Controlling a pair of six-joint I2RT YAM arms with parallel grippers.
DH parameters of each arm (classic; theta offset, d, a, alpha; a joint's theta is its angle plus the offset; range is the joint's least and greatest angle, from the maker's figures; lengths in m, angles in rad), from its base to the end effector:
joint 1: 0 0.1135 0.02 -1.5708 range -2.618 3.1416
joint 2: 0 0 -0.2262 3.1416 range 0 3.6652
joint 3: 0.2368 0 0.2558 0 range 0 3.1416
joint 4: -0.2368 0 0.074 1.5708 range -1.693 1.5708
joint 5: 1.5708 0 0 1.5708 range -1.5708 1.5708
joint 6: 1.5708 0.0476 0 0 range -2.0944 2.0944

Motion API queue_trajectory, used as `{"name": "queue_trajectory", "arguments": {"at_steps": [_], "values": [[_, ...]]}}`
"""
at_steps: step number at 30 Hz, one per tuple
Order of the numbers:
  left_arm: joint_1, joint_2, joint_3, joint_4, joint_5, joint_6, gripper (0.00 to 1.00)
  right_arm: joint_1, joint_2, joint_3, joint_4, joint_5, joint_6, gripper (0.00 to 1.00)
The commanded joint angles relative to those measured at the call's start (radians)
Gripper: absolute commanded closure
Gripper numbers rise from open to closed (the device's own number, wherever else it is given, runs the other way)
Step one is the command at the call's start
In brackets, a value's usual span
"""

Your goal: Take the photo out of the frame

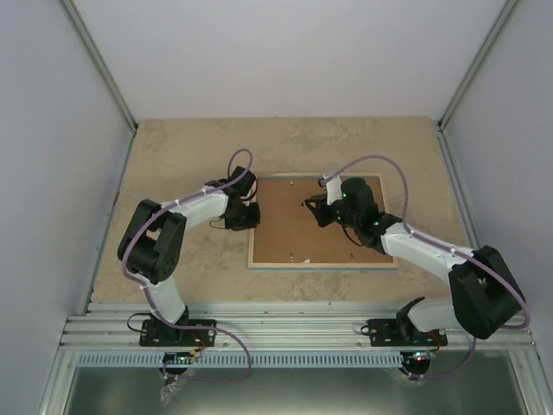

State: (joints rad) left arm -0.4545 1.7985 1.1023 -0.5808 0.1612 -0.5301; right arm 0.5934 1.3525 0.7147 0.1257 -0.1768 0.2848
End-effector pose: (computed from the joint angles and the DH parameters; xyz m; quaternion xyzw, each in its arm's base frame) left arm 0.2980 -0.1541 0.1046 -0.0255 0.9858 -0.1392 0.0909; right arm 0.2539 0.1813 0.1753 -0.1762 0.8427 0.2828 0.4229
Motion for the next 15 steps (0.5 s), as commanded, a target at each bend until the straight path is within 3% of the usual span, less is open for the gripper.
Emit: {"name": "queue_trajectory", "arguments": {"at_steps": [1,7,15], "values": [[-0.053,-0.073,-0.080,0.047,0.026,-0.152,0.82,0.031,0.046,0.047,0.053,-0.033,0.005,1.00],[-0.099,-0.120,-0.154,0.073,0.043,-0.216,0.80,0.077,0.110,0.078,0.079,-0.048,0.006,1.00],[-0.093,-0.144,-0.146,0.043,-0.004,-0.171,0.69,0.126,0.180,0.108,0.103,-0.065,0.007,1.00]]}}
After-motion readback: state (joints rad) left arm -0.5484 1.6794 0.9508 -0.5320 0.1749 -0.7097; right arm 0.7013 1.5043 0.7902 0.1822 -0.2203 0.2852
